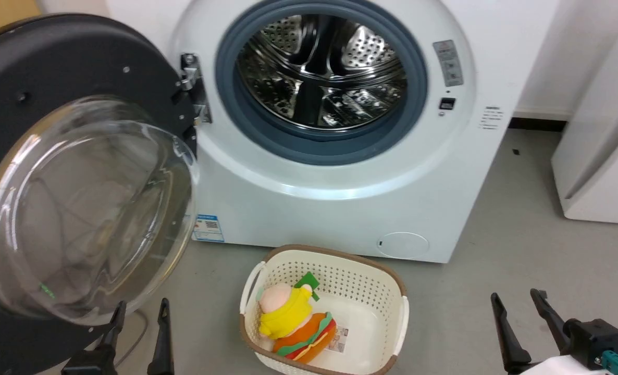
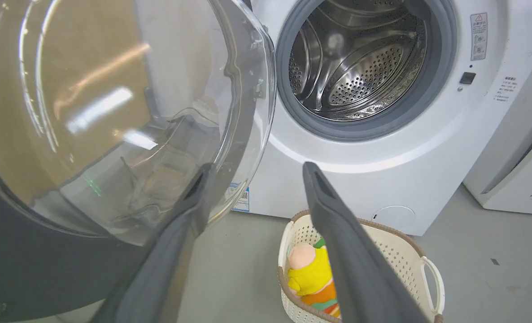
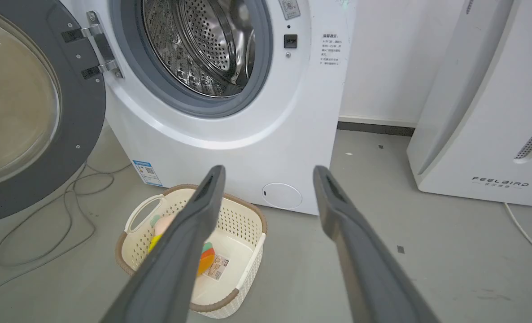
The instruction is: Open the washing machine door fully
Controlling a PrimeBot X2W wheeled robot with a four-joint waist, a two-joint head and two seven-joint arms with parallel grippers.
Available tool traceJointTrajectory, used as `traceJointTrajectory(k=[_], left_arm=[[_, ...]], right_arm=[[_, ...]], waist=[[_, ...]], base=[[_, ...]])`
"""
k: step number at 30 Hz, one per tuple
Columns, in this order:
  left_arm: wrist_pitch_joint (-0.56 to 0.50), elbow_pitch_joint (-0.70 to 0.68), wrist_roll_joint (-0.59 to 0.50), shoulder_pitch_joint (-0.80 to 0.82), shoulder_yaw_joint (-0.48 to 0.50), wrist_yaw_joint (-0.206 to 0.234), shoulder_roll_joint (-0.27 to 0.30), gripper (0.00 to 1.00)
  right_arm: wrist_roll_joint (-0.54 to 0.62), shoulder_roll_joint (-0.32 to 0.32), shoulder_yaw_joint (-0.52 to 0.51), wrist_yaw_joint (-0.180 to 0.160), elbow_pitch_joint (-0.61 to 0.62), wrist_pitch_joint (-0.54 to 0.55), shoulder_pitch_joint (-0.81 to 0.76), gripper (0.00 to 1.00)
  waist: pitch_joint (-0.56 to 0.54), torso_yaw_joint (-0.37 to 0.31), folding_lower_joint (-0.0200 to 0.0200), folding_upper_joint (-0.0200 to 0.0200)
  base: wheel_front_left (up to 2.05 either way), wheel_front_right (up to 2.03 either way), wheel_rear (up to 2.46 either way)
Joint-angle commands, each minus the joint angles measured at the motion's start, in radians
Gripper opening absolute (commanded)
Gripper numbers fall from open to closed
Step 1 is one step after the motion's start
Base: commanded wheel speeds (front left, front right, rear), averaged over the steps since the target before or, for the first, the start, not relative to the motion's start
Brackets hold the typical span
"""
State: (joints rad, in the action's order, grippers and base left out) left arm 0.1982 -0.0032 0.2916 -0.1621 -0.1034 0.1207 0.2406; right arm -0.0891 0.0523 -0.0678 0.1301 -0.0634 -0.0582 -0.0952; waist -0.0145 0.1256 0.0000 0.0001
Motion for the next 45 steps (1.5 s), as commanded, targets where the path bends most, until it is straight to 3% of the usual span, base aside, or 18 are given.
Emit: traceJointTrajectory(k=[1, 14, 32, 33, 45], left_arm=[[-0.002, 0.003, -0.006, 0.020, -0.004, -0.005, 0.006, 1.00], [-0.014, 0.054, 0.003, 0.068, -0.053, -0.044, 0.007, 1.00], [0.001, 0.080, 0.018, 0.087, -0.068, -0.052, 0.011, 1.00], [-0.004, 0.077, 0.012, 0.065, -0.070, -0.046, 0.005, 0.00], [-0.018, 0.073, -0.007, 0.071, -0.061, -0.051, -0.009, 0.00]], right_arm=[[0.002, -0.002, -0.001, 0.001, 0.007, 0.000, -0.009, 1.00], [0.006, -0.002, 0.009, 0.001, 0.031, 0.017, -0.027, 1.00], [-0.003, -0.002, 0.028, 0.001, 0.033, 0.009, -0.029, 1.00], [0.001, 0.000, 0.025, 0.000, 0.028, 0.012, -0.020, 0.00], [0.007, 0.000, 0.028, 0.000, 0.030, 0.015, -0.012, 0.00]], waist=[[0.001, -0.020, 0.0000, -0.0001], [0.013, -0.107, 0.0000, -0.0001], [0.032, -0.125, 0.0000, -0.0001], [0.032, -0.125, 0.0000, -0.0001], [0.031, -0.125, 0.0000, -0.0001]], base=[[0.00, 0.00, 0.00], [0.00, 0.00, 0.00], [0.00, 0.00, 0.00], [0.00, 0.00, 0.00], [0.00, 0.00, 0.00]])
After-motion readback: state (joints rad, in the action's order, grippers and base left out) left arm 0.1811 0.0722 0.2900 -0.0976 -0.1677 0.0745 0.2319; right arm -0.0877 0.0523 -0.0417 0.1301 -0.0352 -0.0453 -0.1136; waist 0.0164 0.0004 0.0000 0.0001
